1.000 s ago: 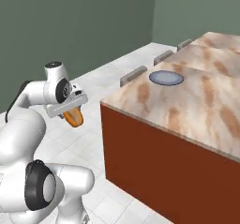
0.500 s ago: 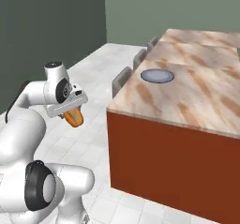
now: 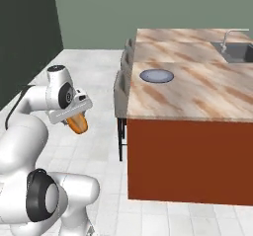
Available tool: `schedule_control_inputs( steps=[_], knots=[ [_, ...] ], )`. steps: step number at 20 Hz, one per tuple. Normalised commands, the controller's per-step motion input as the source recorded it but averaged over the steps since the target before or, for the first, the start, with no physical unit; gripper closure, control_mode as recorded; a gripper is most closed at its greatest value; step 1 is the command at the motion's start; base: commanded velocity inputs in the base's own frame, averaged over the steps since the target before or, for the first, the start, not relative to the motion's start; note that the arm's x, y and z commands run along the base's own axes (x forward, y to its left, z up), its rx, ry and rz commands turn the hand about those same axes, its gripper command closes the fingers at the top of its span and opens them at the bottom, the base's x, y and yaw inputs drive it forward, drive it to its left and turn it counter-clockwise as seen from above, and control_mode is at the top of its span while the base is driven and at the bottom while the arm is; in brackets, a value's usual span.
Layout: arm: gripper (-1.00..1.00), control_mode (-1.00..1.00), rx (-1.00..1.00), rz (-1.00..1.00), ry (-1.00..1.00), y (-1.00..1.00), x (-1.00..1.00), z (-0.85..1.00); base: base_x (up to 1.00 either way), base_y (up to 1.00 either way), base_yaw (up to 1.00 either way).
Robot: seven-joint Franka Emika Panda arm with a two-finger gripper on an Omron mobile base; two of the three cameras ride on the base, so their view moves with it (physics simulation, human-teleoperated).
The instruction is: Move the hot dog bun to the plate on the dining table and place the condiment next to that plate. Then navigate to the fridge and take the sausage and place it on the plate as well.
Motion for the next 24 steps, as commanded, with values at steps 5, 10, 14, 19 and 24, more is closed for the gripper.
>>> schedule_control_inputs(
  steps=[5, 10, 14, 19, 24],
  knots=[
    [1.00, 1.00, 0.00, 0.00, 0.00, 0.00, 0.00, 0.00, 0.40, 1.00, -0.53],
    [1.00, 1.00, 0.00, 0.00, 0.00, 0.00, 0.00, 0.00, 0.55, 1.00, -0.53],
    [1.00, 1.00, 0.00, 0.00, 0.00, 0.00, 0.00, 0.00, 0.40, 1.00, -0.54],
    [1.00, 1.00, 0.00, 0.00, 0.00, 0.00, 0.00, 0.00, 0.20, 1.00, -0.58],
    [1.00, 1.00, 0.00, 0.00, 0.00, 0.00, 0.00, 0.00, 0.07, 1.00, -0.58]
  ],
)
